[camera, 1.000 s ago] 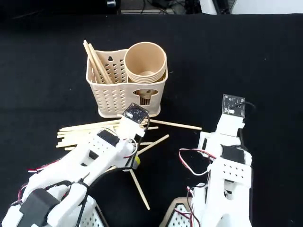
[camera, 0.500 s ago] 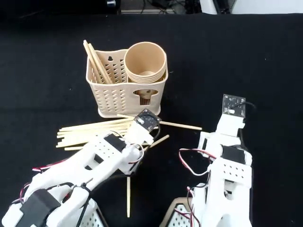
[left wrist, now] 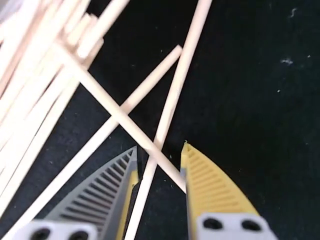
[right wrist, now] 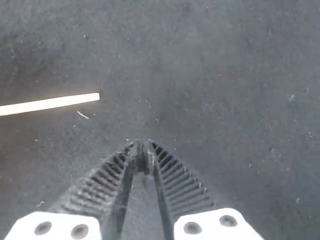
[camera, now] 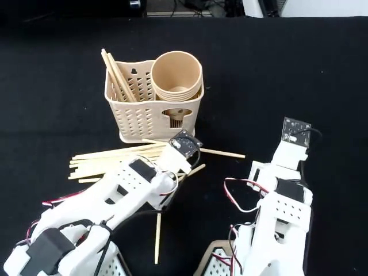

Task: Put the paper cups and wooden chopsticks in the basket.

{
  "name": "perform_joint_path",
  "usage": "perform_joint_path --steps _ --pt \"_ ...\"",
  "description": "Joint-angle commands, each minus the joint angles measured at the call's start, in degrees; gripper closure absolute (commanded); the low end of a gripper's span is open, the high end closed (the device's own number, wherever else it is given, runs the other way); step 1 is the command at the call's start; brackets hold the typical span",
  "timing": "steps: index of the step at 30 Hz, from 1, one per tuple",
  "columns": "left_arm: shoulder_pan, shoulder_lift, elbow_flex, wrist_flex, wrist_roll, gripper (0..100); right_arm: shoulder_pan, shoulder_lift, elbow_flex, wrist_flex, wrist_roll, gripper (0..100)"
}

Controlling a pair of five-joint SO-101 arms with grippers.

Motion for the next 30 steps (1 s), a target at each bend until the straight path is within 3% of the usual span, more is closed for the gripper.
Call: perform_joint_path --steps 1,8,17,21,30 --pt "0.9 0.1 -2.3 -0.4 -0.5 85 0.7 -1.1 -1.8 -0.1 -0.4 98.3" --pt "1.1 0.1 -1.1 -0.3 -8.7 84 0.7 -1.1 -1.8 -0.3 -0.5 98.3" --pt "1.2 0.1 -1.1 -0.6 -8.8 86 0.8 -1.1 -1.8 -0.3 -0.9 98.3" --pt "1.5 0.1 -1.5 -0.7 -8.8 98 0.8 -1.1 -1.7 -0.3 -0.9 98.3" --pt "2.4 -0.5 -1.6 2.3 -8.9 95 0.4 -1.1 -1.6 -0.4 -0.9 98.3"
